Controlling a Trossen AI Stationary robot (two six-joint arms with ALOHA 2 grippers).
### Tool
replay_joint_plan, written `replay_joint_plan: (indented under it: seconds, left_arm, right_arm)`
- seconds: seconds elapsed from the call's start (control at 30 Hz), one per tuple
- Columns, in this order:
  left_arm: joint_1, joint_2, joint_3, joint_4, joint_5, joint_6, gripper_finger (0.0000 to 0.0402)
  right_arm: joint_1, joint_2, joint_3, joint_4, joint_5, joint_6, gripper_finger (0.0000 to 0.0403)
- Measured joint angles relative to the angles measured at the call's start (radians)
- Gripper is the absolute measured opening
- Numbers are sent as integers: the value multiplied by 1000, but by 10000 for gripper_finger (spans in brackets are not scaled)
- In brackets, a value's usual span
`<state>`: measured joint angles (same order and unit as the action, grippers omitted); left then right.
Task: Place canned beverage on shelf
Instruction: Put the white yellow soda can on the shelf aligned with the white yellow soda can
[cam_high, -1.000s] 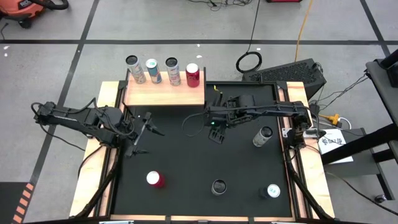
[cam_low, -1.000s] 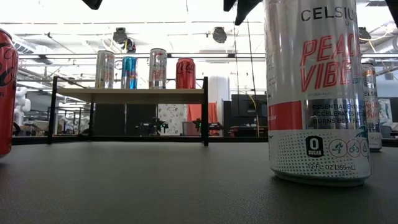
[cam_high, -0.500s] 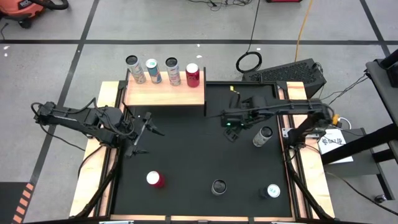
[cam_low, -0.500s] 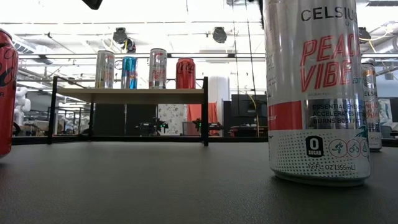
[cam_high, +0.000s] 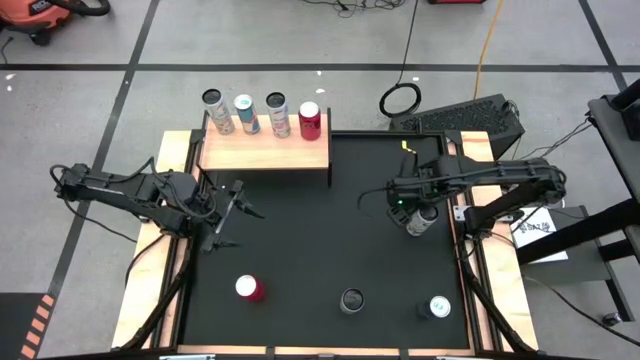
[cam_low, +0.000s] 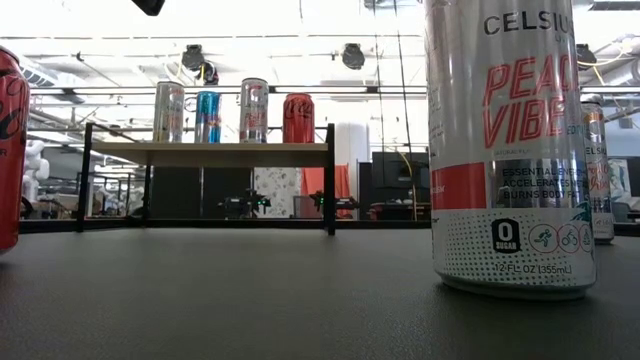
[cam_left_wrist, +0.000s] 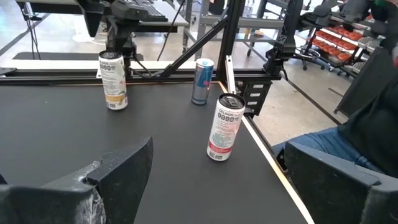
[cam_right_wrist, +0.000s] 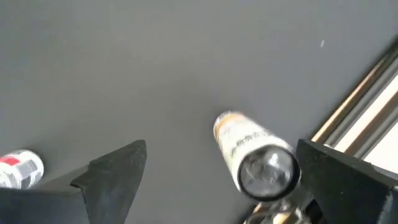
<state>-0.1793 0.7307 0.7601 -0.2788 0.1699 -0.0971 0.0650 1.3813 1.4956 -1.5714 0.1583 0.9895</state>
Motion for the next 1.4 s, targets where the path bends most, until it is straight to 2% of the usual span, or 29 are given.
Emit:
replay_joint_plan:
  seconds: [0.43, 0.6, 0.93, 1.17, 1.4]
  left_arm:
    - [0, 0, 0, 0, 0, 0, 367]
    - [0, 0, 0, 0, 0, 0, 367]
    - [0, 0, 0, 0, 0, 0, 367]
    - [0, 0, 0, 0, 0, 0, 367]
    - [0, 0, 0, 0, 0, 0, 367]
  right_arm:
    - [0, -66, -135, 0, -5, 67, 400]
    - [0, -66, -150, 0, -2, 51, 400]
    - [-1, -80, -158, 5, 24, 166, 400]
    - [-12, -162, -299, 6, -16, 259, 400]
    - [-11, -238, -376, 78, -30, 258, 400]
